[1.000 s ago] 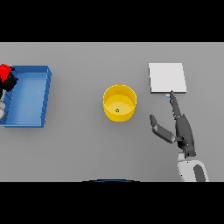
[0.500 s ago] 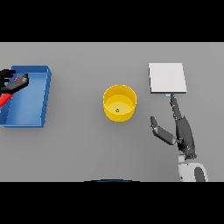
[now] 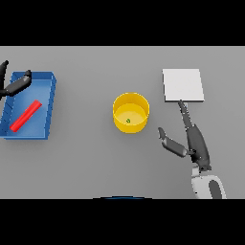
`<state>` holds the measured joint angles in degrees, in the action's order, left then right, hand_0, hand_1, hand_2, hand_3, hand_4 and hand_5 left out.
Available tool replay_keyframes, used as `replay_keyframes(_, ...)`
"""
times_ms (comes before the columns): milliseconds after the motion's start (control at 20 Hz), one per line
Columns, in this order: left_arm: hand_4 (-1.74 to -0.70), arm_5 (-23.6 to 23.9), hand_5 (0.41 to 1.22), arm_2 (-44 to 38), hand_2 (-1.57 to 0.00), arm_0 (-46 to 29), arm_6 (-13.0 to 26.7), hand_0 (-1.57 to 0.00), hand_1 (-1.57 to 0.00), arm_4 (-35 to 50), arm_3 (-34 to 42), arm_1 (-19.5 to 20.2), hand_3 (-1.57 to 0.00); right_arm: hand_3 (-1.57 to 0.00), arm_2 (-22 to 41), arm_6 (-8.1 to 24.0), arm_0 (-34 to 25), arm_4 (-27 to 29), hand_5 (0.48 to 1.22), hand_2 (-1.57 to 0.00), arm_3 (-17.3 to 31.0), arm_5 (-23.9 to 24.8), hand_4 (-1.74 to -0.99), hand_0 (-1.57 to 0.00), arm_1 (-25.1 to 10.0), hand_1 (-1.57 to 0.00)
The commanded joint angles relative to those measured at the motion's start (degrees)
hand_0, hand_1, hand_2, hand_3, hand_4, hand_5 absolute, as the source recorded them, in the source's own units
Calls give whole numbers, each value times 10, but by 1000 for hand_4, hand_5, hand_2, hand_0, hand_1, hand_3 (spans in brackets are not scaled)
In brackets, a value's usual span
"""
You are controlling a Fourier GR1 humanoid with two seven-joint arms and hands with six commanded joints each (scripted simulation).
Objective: Pick up the red beaker and tilt it to pour out 1 green nut into yellow bowl. Pick up the yellow bowl and place it on the metallic measuring scale.
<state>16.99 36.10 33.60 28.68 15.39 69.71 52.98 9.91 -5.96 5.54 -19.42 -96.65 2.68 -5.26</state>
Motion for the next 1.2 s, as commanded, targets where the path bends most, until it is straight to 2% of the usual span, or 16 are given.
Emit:
replay_keyframes(0,-780,0,679,-2,-26,0,-1,-32,-26,3,4,1,-24,1,2,-2,-11,3,694,1,0,-13,-1162,1,-9,1)
replay_keyframes(200,-786,7,704,3,-10,-5,2,-12,-10,4,2,-12,-9,1,26,8,-71,-32,707,1,11,-64,-1234,1,-59,1)
replay_keyframes(350,-794,6,710,2,-5,-6,1,-6,-5,6,6,-8,-4,1,60,43,-121,-97,683,1,23,-89,-1278,1,-97,1)
replay_keyframes(550,-793,2,712,4,-1,-2,0,-2,-1,3,-5,-10,-1,1,107,32,-205,-172,668,1,61,-135,-1276,1,-153,1)
replay_keyframes(800,-797,1,723,6,0,4,-4,0,0,2,-5,-13,0,1,155,17,-280,-208,656,1,118,-182,-1273,1,-158,1)
replay_keyframes(950,-799,0,720,9,1,11,7,1,1,-1,-12,-17,1,1,176,-8,-313,-217,670,1,147,-208,-1276,1,-163,1)
replay_keyframes(1150,-794,-3,717,6,1,-1,-8,1,1,2,-3,-5,1,1,204,-29,-357,-231,686,1,198,-233,-1255,1,-157,1)
